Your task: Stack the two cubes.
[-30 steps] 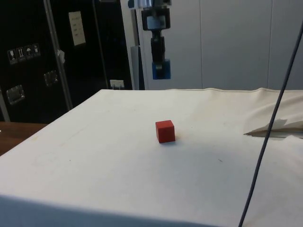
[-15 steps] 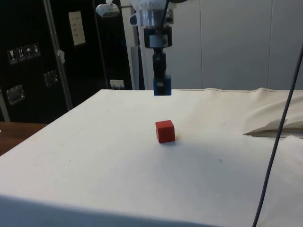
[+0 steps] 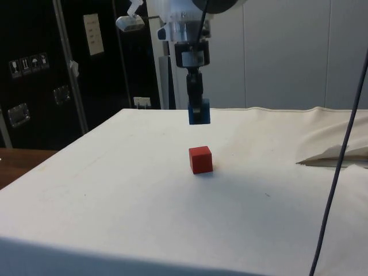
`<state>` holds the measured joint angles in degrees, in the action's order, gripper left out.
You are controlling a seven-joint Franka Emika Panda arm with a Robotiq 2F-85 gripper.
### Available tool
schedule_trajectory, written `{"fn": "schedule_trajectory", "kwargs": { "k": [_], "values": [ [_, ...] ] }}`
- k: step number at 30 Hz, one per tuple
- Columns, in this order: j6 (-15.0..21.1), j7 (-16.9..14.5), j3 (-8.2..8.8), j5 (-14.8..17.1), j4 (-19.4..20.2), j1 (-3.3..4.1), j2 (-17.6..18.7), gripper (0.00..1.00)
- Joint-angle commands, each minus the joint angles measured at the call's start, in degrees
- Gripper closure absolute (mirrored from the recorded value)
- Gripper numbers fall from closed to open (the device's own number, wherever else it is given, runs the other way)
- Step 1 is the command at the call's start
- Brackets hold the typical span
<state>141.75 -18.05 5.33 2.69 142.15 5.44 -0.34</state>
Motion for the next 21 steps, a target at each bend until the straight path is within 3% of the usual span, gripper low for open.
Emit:
{"fn": "schedule_trajectory", "kwargs": {
  "k": [1, 14, 19, 21],
  "values": [
    [1.09, 0.4, -0.06, -0.17, 0.11, 0.06, 0.74, 0.98],
    [3.78, 0.86, -0.57, 0.06, -1.03, 0.06, 4.64, 0.98],
    [5.67, 2.35, -1.15, -0.11, -1.26, 0.29, 6.3, 0.98],
    [5.27, 1.78, -1.2, 0.06, -1.15, 0.06, 6.07, 0.98]
  ]
}}
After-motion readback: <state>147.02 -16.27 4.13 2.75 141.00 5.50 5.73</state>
